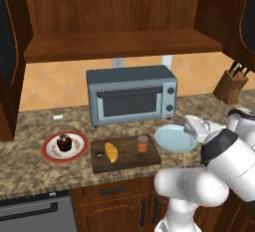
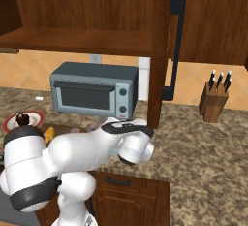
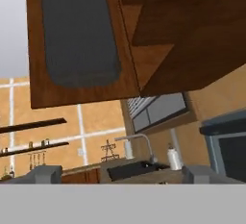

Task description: From the different types of pastries on the counter, select a croissant and place it on the cutting board. Then retrieve a jar of jam from the cabinet and place it alongside the croissant on the cutting board.

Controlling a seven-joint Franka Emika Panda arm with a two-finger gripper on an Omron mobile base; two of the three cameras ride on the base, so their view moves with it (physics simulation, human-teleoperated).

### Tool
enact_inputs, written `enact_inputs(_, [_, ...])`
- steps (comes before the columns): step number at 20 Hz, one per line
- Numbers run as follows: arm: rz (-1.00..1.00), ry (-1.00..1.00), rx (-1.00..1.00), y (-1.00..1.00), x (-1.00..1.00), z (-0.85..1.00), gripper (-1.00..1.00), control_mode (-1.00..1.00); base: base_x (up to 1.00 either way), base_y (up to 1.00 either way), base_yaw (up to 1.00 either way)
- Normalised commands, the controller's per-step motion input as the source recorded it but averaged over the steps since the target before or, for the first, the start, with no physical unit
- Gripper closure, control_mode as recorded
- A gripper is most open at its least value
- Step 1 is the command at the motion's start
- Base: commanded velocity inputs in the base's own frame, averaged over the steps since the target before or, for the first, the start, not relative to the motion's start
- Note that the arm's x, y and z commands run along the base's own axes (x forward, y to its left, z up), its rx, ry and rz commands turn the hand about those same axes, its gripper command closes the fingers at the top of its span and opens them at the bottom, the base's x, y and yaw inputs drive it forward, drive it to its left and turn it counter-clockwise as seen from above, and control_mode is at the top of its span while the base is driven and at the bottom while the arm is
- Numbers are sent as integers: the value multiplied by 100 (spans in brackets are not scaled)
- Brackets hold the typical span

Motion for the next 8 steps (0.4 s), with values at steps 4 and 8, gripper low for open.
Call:
enact_inputs(4, [-29, 53, 0, -43, -81, 84, -100, -100, 0, 0, 0])
enact_inputs(8, [-27, 30, -18, -24, -93, 72, -100, -100, 0, 0, 0])
